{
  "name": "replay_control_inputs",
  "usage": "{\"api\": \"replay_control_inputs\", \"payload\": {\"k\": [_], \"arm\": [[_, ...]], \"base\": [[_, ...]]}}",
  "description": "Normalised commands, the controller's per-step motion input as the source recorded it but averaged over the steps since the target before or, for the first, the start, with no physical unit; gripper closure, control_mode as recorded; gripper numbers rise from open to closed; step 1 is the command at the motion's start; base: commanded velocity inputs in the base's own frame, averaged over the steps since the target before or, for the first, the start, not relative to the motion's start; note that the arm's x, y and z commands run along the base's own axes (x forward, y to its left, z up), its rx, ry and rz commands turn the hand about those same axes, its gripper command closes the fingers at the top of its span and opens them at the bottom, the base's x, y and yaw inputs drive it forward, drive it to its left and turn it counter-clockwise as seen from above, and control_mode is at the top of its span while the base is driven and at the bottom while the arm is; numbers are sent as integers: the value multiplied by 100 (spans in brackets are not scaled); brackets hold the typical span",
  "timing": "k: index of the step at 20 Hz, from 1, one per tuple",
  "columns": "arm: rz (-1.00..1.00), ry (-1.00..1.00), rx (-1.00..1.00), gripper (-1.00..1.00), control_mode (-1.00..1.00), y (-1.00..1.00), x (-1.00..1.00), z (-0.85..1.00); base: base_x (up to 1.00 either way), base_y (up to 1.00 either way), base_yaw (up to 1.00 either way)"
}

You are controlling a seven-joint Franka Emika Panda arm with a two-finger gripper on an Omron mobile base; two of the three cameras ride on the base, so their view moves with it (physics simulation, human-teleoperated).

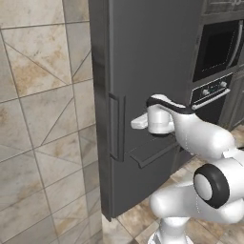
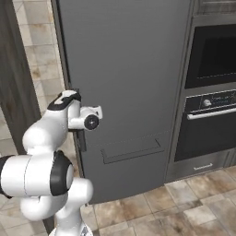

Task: Move the hot dog bun to the plate on the dining table and place the condiment next to that plate. Then navigate to the fridge and take the sausage and place it on the plate as well.

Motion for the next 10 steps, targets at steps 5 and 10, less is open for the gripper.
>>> {"api": "replay_control_inputs", "payload": {"k": [5, 10], "arm": [[-1, -13, 0, -100, -100, 14, 13, -8], [0, -17, 0, -100, -100, 19, 4, -3]], "base": [[0, 0, 0], [0, 0, 0]]}}
